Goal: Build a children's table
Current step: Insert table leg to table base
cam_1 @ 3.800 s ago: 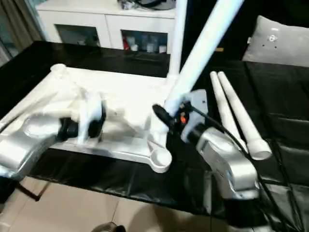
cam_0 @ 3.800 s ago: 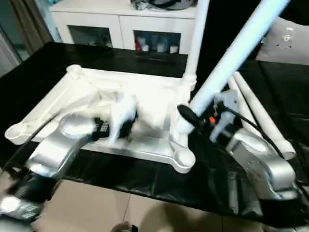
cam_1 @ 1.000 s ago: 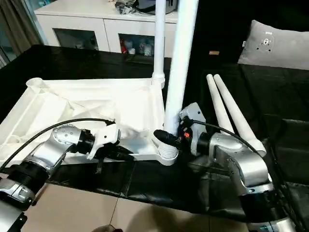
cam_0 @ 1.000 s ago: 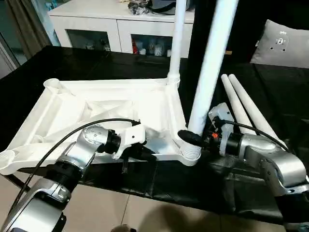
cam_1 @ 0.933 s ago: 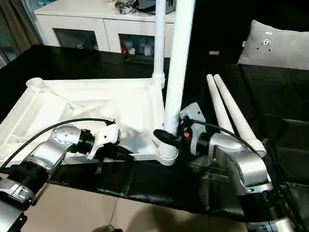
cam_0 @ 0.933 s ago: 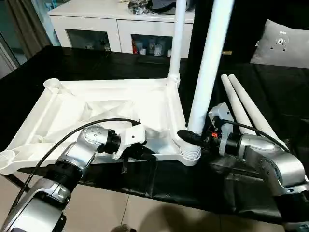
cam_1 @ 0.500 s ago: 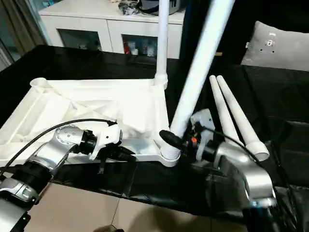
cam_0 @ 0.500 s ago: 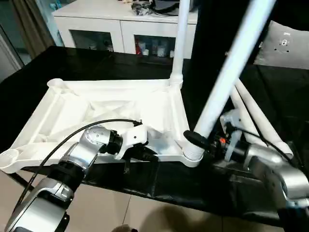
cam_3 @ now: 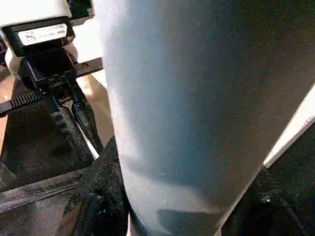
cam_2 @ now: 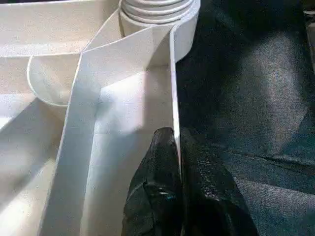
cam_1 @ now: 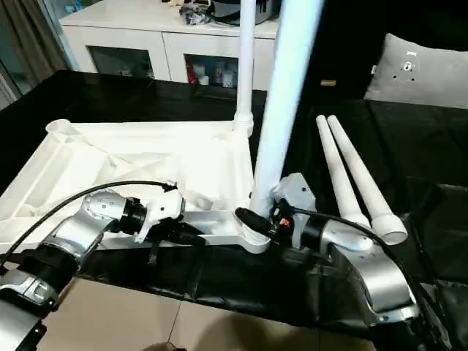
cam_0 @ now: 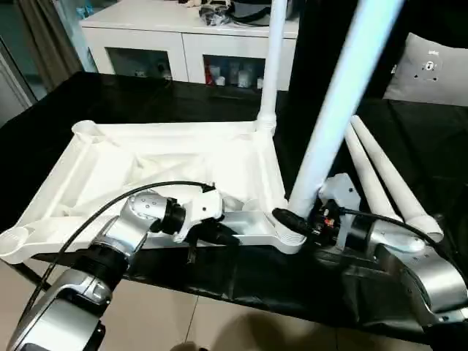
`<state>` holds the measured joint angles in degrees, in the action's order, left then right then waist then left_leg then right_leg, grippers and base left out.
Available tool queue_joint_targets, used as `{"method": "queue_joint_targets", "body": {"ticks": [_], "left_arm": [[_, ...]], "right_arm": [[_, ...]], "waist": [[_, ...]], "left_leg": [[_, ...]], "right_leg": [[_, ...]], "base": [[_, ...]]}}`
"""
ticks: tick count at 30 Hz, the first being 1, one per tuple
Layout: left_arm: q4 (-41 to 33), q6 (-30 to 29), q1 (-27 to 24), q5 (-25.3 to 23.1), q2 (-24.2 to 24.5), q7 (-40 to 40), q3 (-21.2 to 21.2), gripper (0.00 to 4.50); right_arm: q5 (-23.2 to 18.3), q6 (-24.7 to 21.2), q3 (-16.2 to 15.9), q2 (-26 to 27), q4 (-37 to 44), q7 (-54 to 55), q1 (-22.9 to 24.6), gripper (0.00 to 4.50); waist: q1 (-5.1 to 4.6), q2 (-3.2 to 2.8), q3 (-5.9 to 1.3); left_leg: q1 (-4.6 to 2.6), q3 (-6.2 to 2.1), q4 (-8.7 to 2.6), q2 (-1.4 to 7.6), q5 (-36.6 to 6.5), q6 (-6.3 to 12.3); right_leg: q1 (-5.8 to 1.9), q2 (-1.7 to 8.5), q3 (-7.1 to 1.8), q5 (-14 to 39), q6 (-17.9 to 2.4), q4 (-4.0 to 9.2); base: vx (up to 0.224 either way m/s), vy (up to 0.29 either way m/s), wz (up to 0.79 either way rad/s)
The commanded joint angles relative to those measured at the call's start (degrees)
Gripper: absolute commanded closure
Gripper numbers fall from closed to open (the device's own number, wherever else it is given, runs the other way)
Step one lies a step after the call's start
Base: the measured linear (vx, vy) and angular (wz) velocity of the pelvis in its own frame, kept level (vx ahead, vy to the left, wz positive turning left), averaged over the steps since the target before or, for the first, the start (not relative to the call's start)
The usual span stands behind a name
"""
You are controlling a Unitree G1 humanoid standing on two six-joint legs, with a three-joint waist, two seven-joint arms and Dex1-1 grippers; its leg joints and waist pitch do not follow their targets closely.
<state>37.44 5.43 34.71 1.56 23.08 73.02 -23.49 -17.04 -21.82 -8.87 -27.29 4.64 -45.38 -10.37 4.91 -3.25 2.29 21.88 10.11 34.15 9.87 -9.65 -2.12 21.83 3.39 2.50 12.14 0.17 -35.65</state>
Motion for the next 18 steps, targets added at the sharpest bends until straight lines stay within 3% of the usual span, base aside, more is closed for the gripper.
{"method": "queue_joint_targets", "body": {"ticks": [1, 6, 8, 10, 11, 12, 13, 14, 17, 18], "left_arm": [[-0.88, 1.45, 1.82, -0.44, 0.9, 1.17, 0.75, 4.5], [2.65, 3.0, 5.65, -0.26, -0.43, 2.93, 0.81, 4.5], [6.48, 4.52, 9.09, -1.02, -1.47, 2.86, 0.95, 4.5], [8.29, 5.23, 10.67, -1.52, -1.87, 2.6, 0.98, 4.5], [9.81, 5.75, 11.95, -1.82, -2.21, 2.47, 1.01, 4.5], [11.26, 6.29, 13.2, -2.19, -2.5, 2.16, 1.02, 4.5], [12.3, 6.71, 14.07, -2.48, -2.73, 1.98, 1.06, 4.5], [13.31, 6.96, 14.98, -2.74, -2.88, 1.84, 1.09, 4.5], [14.39, 7.32, 15.76, -2.96, -3.05, 1.89, 1.19, 4.5], [14.95, 7.28, 16.03, -3.04, -2.89, 1.79, 1.39, 4.5]], "right_arm": [[2.38, -4.03, -5.65, -0.6, -6.5, -2.46, 3.56, 2.61], [1.1, -5.37, -6.52, -1.19, -5.72, -4.65, 4.69, 2.61], [-0.07, -7.34, -7.05, -1.55, -3.26, -5.28, 5.48, 2.61], [-0.62, -8.14, -7.28, -1.71, -2.03, -5.61, 5.88, 2.61], [-0.91, -8.68, -7.45, -1.68, -1.26, -5.58, 6.17, 2.61], [-0.92, -8.94, -7.61, -1.54, -0.72, -5.32, 6.43, 2.61], [-0.89, -9.1, -7.68, -1.46, -0.32, -5.2, 6.66, 2.61], [-0.78, -9.23, -7.5, -0.96, -0.18, -4.42, 6.8, 2.61], [-0.71, -9.25, -7.24, -0.46, -0.17, -3.53, 6.92, 2.61], [0.05, -8.81, -7.09, 0.34, -0.71, -1.97, 6.66, 2.61]], "waist": [[-0.4, 0.21, -1.79], [-0.56, -0.12, -0.94], [-0.58, -0.67, -0.23], [-0.39, -0.07, -0.51], [-0.4, -0.31, -0.48], [-0.3, -0.64, -0.66], [-0.37, -0.44, -0.88], [-0.44, -0.6, -0.85], [-0.48, -0.53, -0.8], [-0.43, -0.87, -0.71]], "left_leg": [[-1.56, -1.81, -5.05, 3.4, -23.17, -1.4], [-2.04, -1.81, -5.64, 3.35, -25.27, -1.56], [-2.5, -2.01, -5.9, 3.32, -27.88, -2.13], [-3.05, -2.13, -6.07, 3.48, -28.06, -2.34], [-2.42, -2.11, -6.36, 3.55, -25.32, -1.84], [-2.33, -2.17, -6.37, 3.69, -23.86, -1.73], [-2.08, -2.03, -6.26, 3.77, -21.06, -1.13], [-1.84, -1.82, -6.09, 3.61, -19.53, -0.49], [-1.69, -1.57, -5.89, 3.52, -17.09, 0.76], [-1.68, -1.62, -5.94, 3.56, -17.37, 0.76]], "right_leg": [[-0.86, 5.21, -2.97, 21.96, -10.05, 6.09], [-0.72, 5.07, -3.0, 22.91, -9.51, 6.83], [-0.53, 5.15, -3.05, 25.77, -9.06, 7.27], [-0.9, 5.4, -3.16, 26.36, -8.76, 7.45], [-1.4, 5.32, -3.16, 22.21, -9.46, 7.25], [-1.55, 5.35, -3.15, 19.32, -10.1, 6.86], [-1.81, 5.26, -3.1, 13.67, -11.48, 6.43], [-1.95, 5.21, -3.0, 10.7, -12.43, 6.22], [-2.19, 5.3, -2.81, 7.25, -14.13, 6.0], [-2.2, 5.39, -2.79, 7.85, -14.26, 6.01]], "base": [[0.0, 0.0, 0.0], [0.0, 0.0, 0.0], [0.0, 0.0, 0.0], [0.0, 0.0, 0.0], [0.0, 0.0, 0.0], [0.053, 0.008, -0.01], [0.053, 0.008, -0.01], [0.0, 0.0, 0.0], [0.0, 0.0, 0.0], [0.0, 0.0, 0.0]]}}
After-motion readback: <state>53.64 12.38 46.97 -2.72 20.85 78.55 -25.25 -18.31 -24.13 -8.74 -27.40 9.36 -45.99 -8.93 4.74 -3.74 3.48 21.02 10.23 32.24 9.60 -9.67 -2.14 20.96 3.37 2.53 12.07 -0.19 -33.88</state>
